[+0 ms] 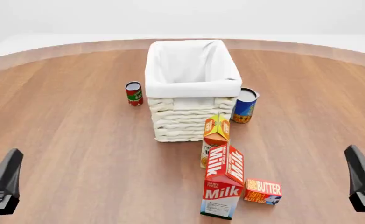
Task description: Pick up the butter and put it in the basket.
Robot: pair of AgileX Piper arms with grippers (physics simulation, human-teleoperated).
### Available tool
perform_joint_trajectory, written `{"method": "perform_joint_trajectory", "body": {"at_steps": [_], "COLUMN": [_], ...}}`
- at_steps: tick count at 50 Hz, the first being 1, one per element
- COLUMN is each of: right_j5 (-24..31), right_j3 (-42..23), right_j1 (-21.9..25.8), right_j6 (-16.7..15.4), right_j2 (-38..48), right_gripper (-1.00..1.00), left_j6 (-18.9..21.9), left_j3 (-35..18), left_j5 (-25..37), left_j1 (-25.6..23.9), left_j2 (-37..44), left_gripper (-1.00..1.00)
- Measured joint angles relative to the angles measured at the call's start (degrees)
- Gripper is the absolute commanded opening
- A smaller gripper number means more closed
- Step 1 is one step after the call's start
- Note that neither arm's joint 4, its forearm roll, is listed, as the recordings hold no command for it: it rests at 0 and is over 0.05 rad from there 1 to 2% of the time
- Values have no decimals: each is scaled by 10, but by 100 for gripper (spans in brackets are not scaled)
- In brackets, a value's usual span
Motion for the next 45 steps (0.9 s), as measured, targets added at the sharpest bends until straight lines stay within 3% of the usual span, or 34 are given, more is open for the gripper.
{"method": "perform_joint_trajectory", "body": {"at_steps": [13, 24, 45], "right_j5": [-20, -52, -49], "right_j3": [3, -14, -110], "right_j1": [13, 12, 63], "right_j6": [-4, -13, -150], "right_j2": [5, 91, 262], "right_gripper": [100, 100, 100], "left_j6": [0, 0, 0], "left_j3": [0, 0, 0], "left_j5": [0, 0, 0], "left_j1": [0, 0, 0], "left_j2": [0, 0, 0], "left_gripper": [100, 100, 100]}}
